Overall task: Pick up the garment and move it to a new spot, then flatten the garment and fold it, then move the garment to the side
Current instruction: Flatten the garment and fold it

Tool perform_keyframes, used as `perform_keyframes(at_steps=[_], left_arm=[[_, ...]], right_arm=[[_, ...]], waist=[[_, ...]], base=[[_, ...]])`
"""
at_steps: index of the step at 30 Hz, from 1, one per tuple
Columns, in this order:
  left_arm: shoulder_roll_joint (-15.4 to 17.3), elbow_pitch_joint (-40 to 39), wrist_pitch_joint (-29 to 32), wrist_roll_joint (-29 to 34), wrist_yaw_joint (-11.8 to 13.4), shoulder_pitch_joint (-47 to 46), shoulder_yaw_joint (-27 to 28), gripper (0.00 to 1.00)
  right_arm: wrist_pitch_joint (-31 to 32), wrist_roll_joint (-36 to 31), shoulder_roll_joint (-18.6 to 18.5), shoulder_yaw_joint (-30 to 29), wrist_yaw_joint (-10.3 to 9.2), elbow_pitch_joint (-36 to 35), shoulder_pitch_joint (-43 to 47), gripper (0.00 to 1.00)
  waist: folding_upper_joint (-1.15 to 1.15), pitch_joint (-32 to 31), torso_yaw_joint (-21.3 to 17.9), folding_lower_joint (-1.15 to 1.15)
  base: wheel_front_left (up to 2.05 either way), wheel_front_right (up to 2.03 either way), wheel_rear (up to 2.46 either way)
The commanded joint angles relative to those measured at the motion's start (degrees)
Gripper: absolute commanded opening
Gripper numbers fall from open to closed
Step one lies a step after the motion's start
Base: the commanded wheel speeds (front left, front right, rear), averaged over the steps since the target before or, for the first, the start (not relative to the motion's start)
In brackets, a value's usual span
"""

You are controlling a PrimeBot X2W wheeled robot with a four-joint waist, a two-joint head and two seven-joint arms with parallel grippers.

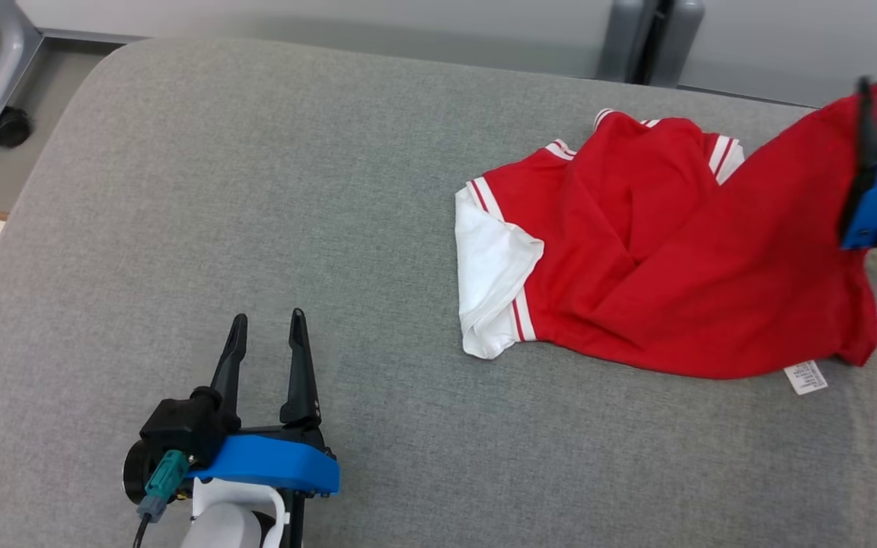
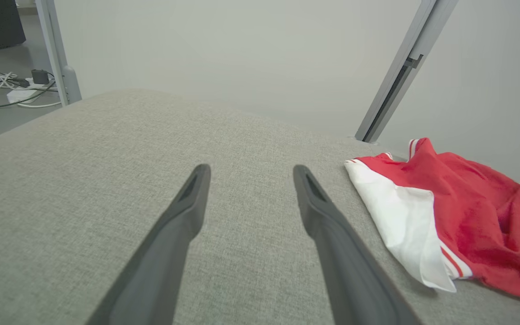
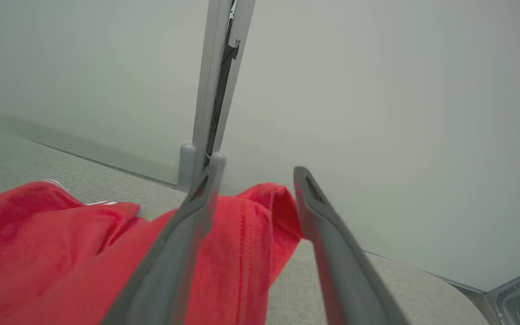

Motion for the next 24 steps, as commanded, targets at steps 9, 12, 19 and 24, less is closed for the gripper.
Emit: perform_keyframes(at_steps=[9, 12, 19, 24], left_arm=[[-0.02, 0.45, -0.14, 1.35, -0.12, 0.53, 0.54, 1.0], [-0.01, 0.8, -0.14, 1.7, -0.19, 1.23, 0.81, 1.0], [-0.01, 2.37, -0.14, 2.36, -0.6, 2.01, 0.6, 1.0], [0.27, 5.29, 0.56, 3.46, -1.5, -1.05, -0.97, 1.0]], right_arm=[[-8.59, 2.42, 4.9, 5.75, -0.02, 2.93, 3.36, 1.0], [-9.49, 4.98, 6.7, 7.48, -0.02, 1.23, 6.72, 1.0], [-9.98, 9.34, 10.11, 9.16, -0.02, -7.48, 19.97, 1.0], [-10.01, 9.05, 12.53, 7.4, -0.02, -16.47, 29.23, 1.0]], waist=[[0.0, -4.08, -5.83, -0.01], [0.0, -5.81, -7.91, -0.01], [0.0, -8.37, -11.63, -0.01], [0.0, -7.84, -13.97, -0.01]], base=[[0.0, 0.0, 0.0], [0.0, 0.0, 0.0], [0.0, 0.0, 0.0], [0.0, 0.0, 0.0]])
